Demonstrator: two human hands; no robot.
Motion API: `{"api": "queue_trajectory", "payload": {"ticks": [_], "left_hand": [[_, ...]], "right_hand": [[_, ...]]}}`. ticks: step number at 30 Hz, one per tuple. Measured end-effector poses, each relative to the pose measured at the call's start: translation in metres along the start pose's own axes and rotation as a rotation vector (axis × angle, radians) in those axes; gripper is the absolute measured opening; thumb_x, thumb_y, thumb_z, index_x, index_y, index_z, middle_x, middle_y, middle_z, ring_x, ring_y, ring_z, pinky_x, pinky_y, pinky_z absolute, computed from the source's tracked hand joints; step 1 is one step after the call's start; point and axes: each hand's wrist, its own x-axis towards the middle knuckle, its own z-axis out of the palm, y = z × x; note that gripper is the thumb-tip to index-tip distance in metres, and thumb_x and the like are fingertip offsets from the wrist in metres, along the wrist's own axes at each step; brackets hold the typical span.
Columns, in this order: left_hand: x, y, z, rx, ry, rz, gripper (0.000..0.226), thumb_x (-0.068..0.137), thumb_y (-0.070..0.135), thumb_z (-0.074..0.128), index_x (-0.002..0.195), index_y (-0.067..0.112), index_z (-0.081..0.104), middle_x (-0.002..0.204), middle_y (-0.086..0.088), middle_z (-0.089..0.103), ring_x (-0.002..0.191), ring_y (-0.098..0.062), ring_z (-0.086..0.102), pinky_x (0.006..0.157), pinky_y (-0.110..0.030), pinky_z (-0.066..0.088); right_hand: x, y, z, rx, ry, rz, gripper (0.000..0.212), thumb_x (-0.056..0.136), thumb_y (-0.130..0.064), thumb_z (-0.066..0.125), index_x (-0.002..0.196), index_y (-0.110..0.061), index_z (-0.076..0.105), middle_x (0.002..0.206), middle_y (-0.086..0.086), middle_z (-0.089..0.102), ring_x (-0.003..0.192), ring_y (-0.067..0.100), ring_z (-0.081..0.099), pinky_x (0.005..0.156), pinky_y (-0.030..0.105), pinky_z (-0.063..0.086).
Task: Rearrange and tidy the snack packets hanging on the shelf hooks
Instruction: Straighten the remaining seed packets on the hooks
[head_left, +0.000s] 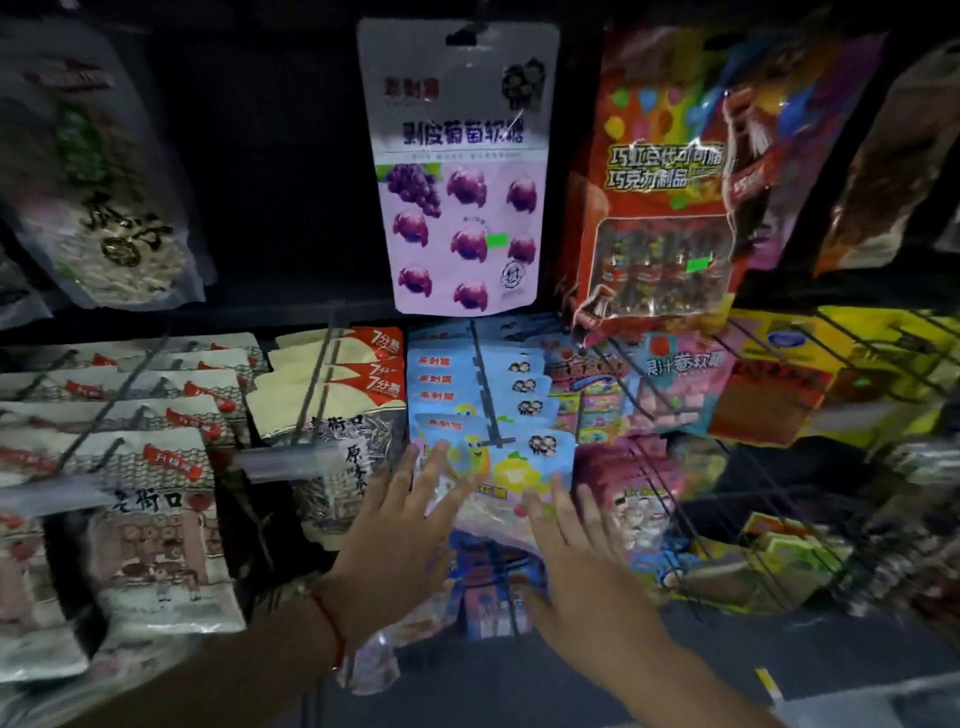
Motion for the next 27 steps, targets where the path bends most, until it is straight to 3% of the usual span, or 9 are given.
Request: {"api": "queue_trajectory", "payload": {"ticks": [3,6,9,12,15,19,23,25,27], "left_hand": [[0.011,0.018,-0.001,0.020,0.003,-0.081,0.098,0.080,0.058,0.066,0.156,0.026,0.014,0.163,-0.018,0.010,0.145,-0.046,0.019,0.103,-0.066,0.036],[0.024,0.031,0.002,0.019,0.014,-0.145,0.095,0.076,0.058,0.068,0.155,0.028,0.023,0.162,-0.019,0.014,0.145,-0.048,0.019,0.101,-0.068,0.037],[0.038,0.035,0.010,0.025,-0.025,-0.203,0.085,0.077,0.056,0.069,0.150,0.028,0.036,0.162,-0.020,0.013,0.146,-0.048,0.014,0.100,-0.070,0.036],[0.050,0.026,0.021,0.028,-0.020,-0.232,0.072,0.075,0.052,0.075,0.137,0.027,0.048,0.161,-0.022,0.016,0.146,-0.048,0.015,0.105,-0.069,0.030],[0.055,0.019,0.023,-0.054,0.087,-0.307,0.078,0.071,0.045,0.081,0.135,0.026,0.041,0.150,-0.023,0.034,0.139,-0.046,0.031,0.107,-0.063,0.033],[0.051,0.012,0.032,-0.428,0.221,-0.593,0.083,0.079,0.041,0.077,0.146,0.025,0.031,0.142,-0.013,0.035,0.128,-0.034,0.040,0.095,-0.050,0.049],[0.059,0.015,0.044,-1.226,0.251,-0.806,0.075,0.087,0.024,0.073,0.147,0.035,0.028,0.132,0.013,0.056,0.111,-0.003,0.061,0.091,-0.041,0.055],[0.067,0.014,0.050,-1.246,0.228,-0.797,0.063,0.089,0.025,0.069,0.142,0.032,0.036,0.130,0.009,0.057,0.108,-0.005,0.063,0.089,-0.032,0.053],[0.077,0.012,0.062,-1.025,0.140,-0.851,0.064,0.086,0.036,0.066,0.142,0.021,0.039,0.137,-0.008,0.049,0.121,-0.022,0.055,0.093,-0.034,0.048]], "right_hand": [[0.013,0.009,0.000,0.043,0.035,-0.049,0.083,0.098,-0.039,0.046,0.153,-0.031,-0.016,0.155,-0.003,-0.036,0.146,0.029,-0.026,0.118,0.042,-0.010],[0.034,0.021,0.002,0.107,0.090,-0.078,0.079,0.097,-0.033,0.048,0.154,-0.032,-0.007,0.155,-0.004,-0.037,0.147,0.029,-0.023,0.119,0.042,-0.006],[0.058,0.034,0.011,0.268,0.144,-0.148,0.074,0.096,-0.030,0.054,0.154,-0.034,0.008,0.158,-0.010,-0.031,0.150,0.022,-0.011,0.119,0.037,0.015],[0.079,0.044,0.024,0.485,0.281,-0.127,0.072,0.092,-0.023,0.063,0.152,-0.029,0.023,0.162,-0.010,0.001,0.145,0.013,0.023,0.105,0.008,0.028],[0.091,0.043,0.034,0.709,0.315,0.035,0.079,0.091,-0.025,0.066,0.154,-0.020,0.017,0.151,-0.007,0.021,0.127,0.005,0.038,0.087,0.003,0.032],[0.107,0.027,0.051,1.027,0.316,0.145,0.082,0.094,-0.025,0.062,0.156,-0.024,0.008,0.147,-0.017,0.022,0.129,-0.007,0.026,0.085,-0.006,0.028],[0.131,0.015,0.062,1.179,0.364,0.268,0.080,0.091,-0.043,0.062,0.153,-0.018,0.018,0.155,-0.005,0.029,0.142,0.011,0.029,0.113,0.035,0.033],[0.146,0.011,0.062,1.192,0.366,0.336,0.085,0.088,-0.054,0.060,0.152,-0.015,0.019,0.157,0.002,0.029,0.143,0.020,0.031,0.114,0.046,0.032],[0.165,0.009,0.054,1.189,0.357,0.371,0.090,0.084,-0.060,0.059,0.150,-0.013,0.022,0.155,0.005,0.032,0.141,0.023,0.034,0.112,0.049,0.034]]}}
